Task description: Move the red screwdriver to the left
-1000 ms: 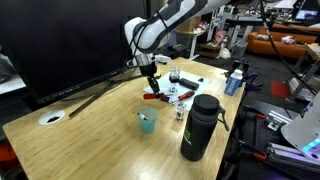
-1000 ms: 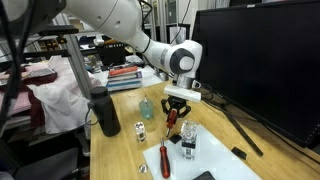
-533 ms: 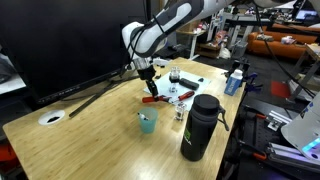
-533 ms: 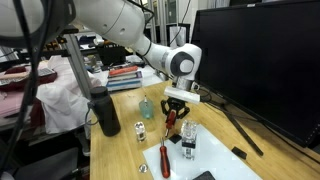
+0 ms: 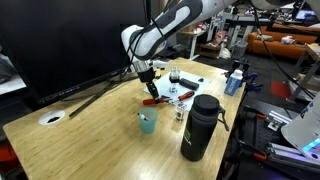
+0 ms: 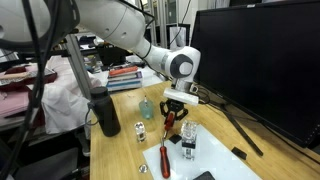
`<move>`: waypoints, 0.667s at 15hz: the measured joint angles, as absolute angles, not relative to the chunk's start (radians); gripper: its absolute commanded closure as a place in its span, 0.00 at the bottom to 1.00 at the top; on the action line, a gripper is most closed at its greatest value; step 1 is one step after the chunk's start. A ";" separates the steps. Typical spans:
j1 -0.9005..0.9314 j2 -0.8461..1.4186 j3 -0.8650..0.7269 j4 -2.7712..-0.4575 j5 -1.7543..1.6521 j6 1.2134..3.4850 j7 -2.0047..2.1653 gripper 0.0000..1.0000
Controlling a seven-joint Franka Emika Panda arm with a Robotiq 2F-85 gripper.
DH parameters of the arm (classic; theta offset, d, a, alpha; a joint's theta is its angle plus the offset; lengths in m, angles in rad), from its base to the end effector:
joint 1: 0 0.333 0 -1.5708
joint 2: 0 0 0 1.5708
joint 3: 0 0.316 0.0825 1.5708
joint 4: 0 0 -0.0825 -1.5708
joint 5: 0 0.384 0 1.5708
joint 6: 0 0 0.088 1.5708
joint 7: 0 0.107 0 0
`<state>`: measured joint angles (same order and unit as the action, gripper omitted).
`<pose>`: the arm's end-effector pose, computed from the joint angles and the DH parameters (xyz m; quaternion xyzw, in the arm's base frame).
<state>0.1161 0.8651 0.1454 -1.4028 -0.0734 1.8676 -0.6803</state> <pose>0.6639 0.1556 0.1632 -0.8723 -0.4479 0.1844 0.0666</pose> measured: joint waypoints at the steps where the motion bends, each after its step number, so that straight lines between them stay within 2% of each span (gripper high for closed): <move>1: 0.117 0.869 0.145 -1.399 -0.074 1.866 -0.680 0.42; 7: 0.120 0.875 0.145 -1.372 -0.078 1.837 -0.679 0.02; 10: 0.119 0.872 0.144 -1.359 -0.086 1.834 -0.677 0.00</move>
<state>0.1193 0.8724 0.1438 -1.3593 -0.0863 1.8344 -0.6775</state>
